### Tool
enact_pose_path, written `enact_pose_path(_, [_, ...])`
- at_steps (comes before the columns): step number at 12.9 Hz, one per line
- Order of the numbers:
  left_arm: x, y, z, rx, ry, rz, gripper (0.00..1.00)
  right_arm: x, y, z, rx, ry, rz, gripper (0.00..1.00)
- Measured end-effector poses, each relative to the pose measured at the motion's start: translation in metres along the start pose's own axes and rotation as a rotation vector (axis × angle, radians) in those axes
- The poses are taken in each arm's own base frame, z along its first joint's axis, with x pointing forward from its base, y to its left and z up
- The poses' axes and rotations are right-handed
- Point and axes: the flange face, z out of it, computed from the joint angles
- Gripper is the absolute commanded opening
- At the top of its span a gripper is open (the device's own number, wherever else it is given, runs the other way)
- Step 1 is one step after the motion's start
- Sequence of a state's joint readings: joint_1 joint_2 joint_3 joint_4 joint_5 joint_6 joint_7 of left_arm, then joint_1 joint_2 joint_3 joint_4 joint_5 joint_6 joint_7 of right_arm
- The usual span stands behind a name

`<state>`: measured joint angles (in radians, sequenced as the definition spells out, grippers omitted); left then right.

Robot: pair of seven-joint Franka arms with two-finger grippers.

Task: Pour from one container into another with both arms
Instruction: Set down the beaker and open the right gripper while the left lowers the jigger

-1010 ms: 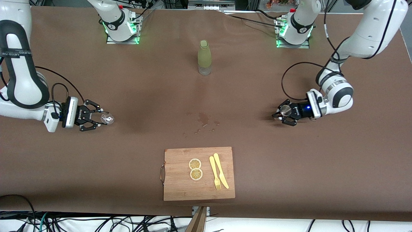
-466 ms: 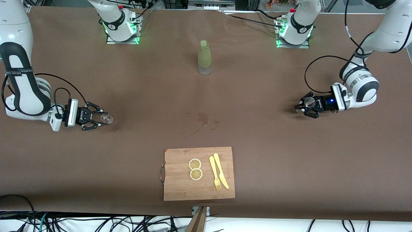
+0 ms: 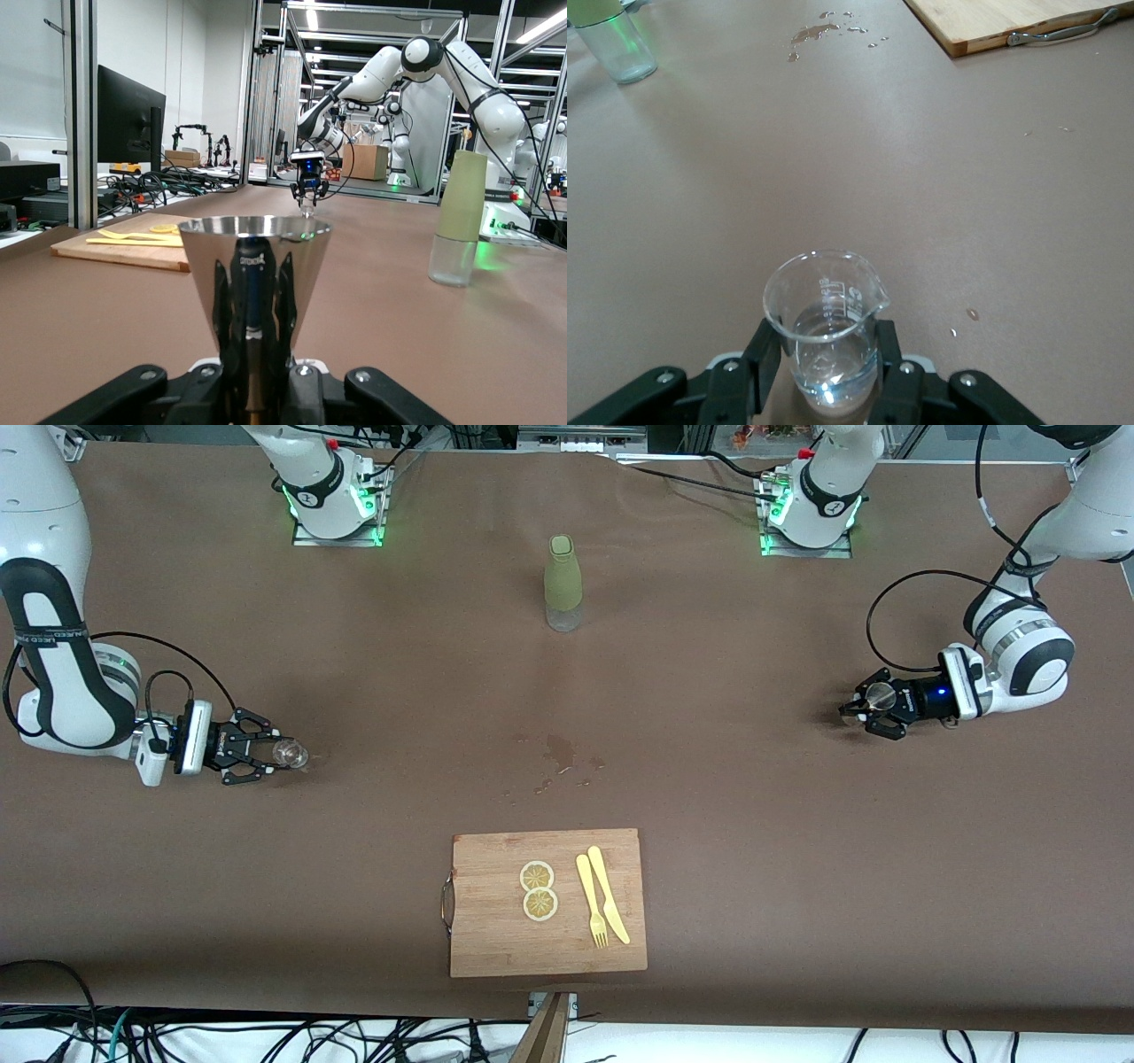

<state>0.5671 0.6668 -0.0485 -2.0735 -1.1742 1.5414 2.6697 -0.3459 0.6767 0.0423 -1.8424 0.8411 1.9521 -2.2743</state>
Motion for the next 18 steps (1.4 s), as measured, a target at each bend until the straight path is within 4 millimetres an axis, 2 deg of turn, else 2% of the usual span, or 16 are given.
enact_pose_path(1, [-0.003, -0.001, -0.007, -0.007, -0.013, 0.002, 0.0, -0.001, 0.0, 0.0, -0.001, 0.001, 0.002, 1.0])
enact_pose_path(6, [-0.026, -0.003, -0.032, -0.019, -0.018, -0.017, 0.0, -0.01, 0.001, -0.01, -0.018, -0.009, 0.013, 1.0])
enact_pose_path(7, [-0.03, -0.003, -0.034, -0.02, -0.02, -0.021, 0.0, -0.008, 0.004, -0.02, -0.031, -0.023, 0.007, 1.0])
enact_pose_path(9, [-0.035, -0.003, -0.035, -0.022, -0.021, -0.022, 0.0, 0.003, 0.005, -0.053, -0.037, -0.103, 0.043, 1.0])
enact_pose_path(11, [-0.037, -0.004, -0.035, -0.023, -0.018, -0.021, 0.0, 0.039, 0.001, -0.096, -0.051, -0.229, 0.134, 1.0])
enact_pose_path(13, [-0.038, -0.006, -0.037, -0.022, -0.018, -0.007, 0.0, 0.098, -0.009, -0.138, -0.095, -0.365, 0.245, 1.0])
enact_pose_path(14, [-0.038, -0.006, -0.038, -0.022, -0.016, 0.004, 0.0, 0.13, -0.016, -0.149, -0.123, -0.429, 0.294, 1.0])
enact_pose_path(16, [-0.041, -0.005, -0.039, -0.022, -0.011, 0.017, 0.0, 0.185, -0.027, -0.153, -0.184, -0.543, 0.396, 1.0])
enact_pose_path(18, [-0.046, -0.004, -0.038, -0.026, 0.001, 0.024, 0.01, 0.237, -0.039, -0.144, -0.257, -0.649, 0.511, 1.0])
